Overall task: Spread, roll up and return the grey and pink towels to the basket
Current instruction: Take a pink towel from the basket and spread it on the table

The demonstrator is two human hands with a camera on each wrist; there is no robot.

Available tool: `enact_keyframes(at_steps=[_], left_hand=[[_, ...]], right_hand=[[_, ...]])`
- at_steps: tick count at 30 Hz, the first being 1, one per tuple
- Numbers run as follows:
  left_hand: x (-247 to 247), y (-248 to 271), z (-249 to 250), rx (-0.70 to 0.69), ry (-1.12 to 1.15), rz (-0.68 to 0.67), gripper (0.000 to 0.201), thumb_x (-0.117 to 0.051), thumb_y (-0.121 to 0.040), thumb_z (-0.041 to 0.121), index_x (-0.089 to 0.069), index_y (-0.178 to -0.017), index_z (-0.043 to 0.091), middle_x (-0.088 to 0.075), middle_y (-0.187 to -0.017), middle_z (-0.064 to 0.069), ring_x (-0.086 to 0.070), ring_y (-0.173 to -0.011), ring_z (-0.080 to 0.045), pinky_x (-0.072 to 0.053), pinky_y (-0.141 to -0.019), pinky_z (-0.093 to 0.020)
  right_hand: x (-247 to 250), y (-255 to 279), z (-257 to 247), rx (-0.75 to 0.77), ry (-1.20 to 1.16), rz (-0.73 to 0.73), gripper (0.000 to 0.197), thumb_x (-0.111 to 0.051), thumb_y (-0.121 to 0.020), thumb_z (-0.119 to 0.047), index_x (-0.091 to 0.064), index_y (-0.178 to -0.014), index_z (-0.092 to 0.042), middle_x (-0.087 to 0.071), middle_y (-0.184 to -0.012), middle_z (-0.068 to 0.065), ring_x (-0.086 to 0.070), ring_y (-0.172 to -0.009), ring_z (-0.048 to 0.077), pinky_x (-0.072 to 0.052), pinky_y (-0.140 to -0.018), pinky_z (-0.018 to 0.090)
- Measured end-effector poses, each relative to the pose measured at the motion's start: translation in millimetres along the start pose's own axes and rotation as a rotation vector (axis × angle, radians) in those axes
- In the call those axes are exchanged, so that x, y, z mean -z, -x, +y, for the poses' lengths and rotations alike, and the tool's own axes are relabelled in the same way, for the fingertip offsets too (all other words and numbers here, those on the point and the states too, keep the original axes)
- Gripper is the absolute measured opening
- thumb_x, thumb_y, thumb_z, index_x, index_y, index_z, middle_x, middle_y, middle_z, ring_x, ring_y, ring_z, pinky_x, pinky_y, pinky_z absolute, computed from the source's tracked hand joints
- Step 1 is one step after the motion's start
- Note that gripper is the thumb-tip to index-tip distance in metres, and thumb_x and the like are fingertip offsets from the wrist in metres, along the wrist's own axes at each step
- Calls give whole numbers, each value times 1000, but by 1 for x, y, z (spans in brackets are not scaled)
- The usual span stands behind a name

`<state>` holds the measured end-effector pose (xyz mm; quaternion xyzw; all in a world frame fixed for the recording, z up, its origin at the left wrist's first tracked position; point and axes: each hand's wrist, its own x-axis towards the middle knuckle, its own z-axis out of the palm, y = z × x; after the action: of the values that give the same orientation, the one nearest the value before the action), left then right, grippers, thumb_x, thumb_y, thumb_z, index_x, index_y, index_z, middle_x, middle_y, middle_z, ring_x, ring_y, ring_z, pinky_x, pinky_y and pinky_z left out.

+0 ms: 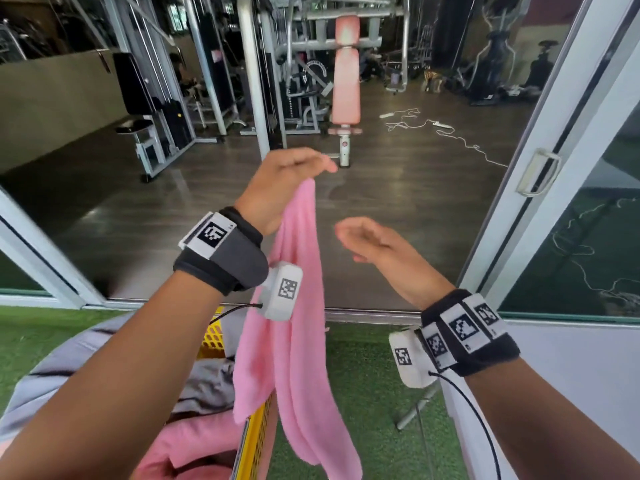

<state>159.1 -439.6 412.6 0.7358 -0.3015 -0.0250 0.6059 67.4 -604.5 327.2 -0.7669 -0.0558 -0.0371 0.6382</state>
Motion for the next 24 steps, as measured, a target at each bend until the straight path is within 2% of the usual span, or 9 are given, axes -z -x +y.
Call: enact_keyframes(at_steps=[3, 7, 9, 11, 13, 15, 18, 21, 24], left_hand=[[-4, 1, 3, -30, -134, -159, 16, -61, -91, 7, -70, -101, -1, -71, -100, -6, -64, -96, -4, -45, -85, -12], [7, 7, 10, -1, -231, -290, 19, -69, -86, 9, -70, -104, 1, -72, -100, -1, -65, -88, -4, -44, -80, -12], [16, 12, 13, -9, -252, -303, 19, -69, -86, 9, -69, -105, 2, -72, -91, 8, -62, -77, 0, -41, -76, -9], [26, 15, 15, -28, -221, -236, 20, -67, -87, 4, -66, -106, -3, -69, -76, 16, -57, -63, 4, -39, -71, -6], [41, 17, 10, -49, -141, -89, 16, -66, -87, 2, -65, -103, -2, -69, -86, 10, -58, -68, -2, -41, -77, -12], [53, 25, -2, -60, -135, 33, 11, -63, -91, 8, -66, -101, 4, -67, -99, -1, -60, -79, -6, -41, -85, -17], [40, 49, -28, 74, -249, -149, 26, -47, -100, 32, -65, -113, 20, -65, -117, 8, -58, -109, 0, -39, -100, -18], [17, 70, -45, 230, 120, -265, 32, -45, -99, 34, -70, -104, 16, -71, -109, 0, -64, -102, -8, -47, -90, -23], [25, 72, -48, 152, 450, -74, 26, -51, -96, 13, -75, -85, 13, -72, -87, -1, -65, -83, -8, -49, -78, -19]], right_hand=[[-18, -14, -7, 41, -57, -63, 31, -60, -95, -31, -64, -121, -15, -67, -118, -5, -61, -113, 7, -44, -103, 31], [-30, -23, -7, 31, -297, -143, 22, -64, -94, -23, -56, -84, -4, -48, -78, 0, -48, -78, 12, -40, -79, 31], [-35, -23, -2, -11, -419, -192, 29, -72, -87, -28, -53, -92, -5, -36, -77, 3, -38, -75, 13, -30, -71, 30], [-40, -20, 7, -66, -511, -233, 44, -79, -79, -33, -55, -99, -3, -42, -84, 7, -41, -81, 17, -30, -77, 34], [-41, -13, 17, -112, -573, -249, 46, -81, -77, -34, -59, -102, -1, -51, -96, 10, -48, -90, 20, -33, -87, 37], [-39, -8, 15, -99, -581, -219, 36, -79, -79, -31, -60, -91, -3, -53, -89, 9, -49, -83, 16, -36, -78, 31], [-36, -12, -10, 81, -308, -87, 29, -63, -93, -22, -50, -71, -9, -37, -71, 7, -34, -65, 14, -21, -59, 31], [-38, -23, -35, 223, -123, -54, 26, -60, -96, -17, -56, -72, -8, -46, -72, 6, -43, -70, 13, -32, -61, 23], [-42, -17, -17, 73, -119, -169, 30, -69, -88, -29, -65, -83, 0, -55, -78, 9, -47, -75, 18, -38, -67, 32]])
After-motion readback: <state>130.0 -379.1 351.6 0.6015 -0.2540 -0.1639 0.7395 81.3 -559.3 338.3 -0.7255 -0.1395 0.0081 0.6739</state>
